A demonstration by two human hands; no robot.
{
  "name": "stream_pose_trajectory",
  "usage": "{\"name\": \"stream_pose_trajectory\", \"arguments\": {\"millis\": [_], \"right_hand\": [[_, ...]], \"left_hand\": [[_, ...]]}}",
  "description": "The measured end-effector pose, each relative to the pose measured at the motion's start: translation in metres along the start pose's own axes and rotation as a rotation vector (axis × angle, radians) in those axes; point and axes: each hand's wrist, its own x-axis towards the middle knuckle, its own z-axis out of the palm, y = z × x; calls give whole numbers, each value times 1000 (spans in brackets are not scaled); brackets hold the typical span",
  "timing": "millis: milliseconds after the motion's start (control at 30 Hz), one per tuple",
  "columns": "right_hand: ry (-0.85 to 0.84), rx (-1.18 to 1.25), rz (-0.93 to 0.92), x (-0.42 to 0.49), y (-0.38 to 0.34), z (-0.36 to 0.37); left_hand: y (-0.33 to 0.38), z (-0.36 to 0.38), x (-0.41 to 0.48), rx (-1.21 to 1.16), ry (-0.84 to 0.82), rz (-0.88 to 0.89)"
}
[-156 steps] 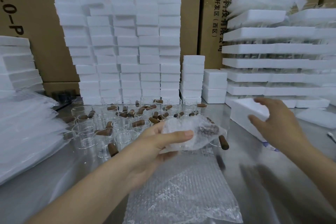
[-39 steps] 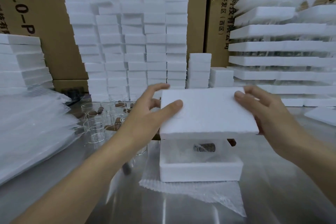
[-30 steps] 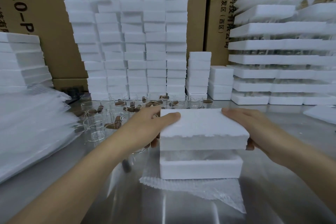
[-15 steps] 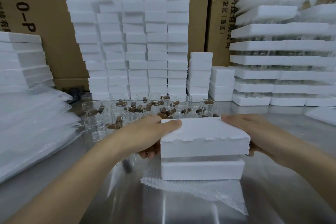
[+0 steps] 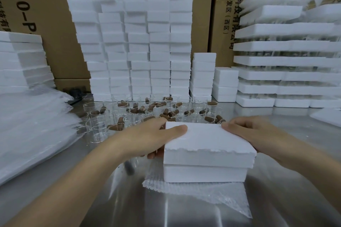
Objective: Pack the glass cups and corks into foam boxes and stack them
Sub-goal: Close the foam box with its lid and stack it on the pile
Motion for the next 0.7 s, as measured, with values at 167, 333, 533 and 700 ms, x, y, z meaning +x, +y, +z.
{"name": "stream_pose_trajectory", "arguments": {"millis": [167, 333, 533, 700], "right_hand": [[74, 16, -54, 1, -2, 4], [82, 94, -54, 1, -2, 7], [86, 113, -52, 2, 0, 10], [56, 73, 6, 2, 0, 9]], "left_hand": [[2, 0, -2, 59, 6, 0], [5, 2, -5, 59, 6, -32], [8, 2, -6, 78, -30, -69], [9, 3, -7, 54, -77, -114]]}}
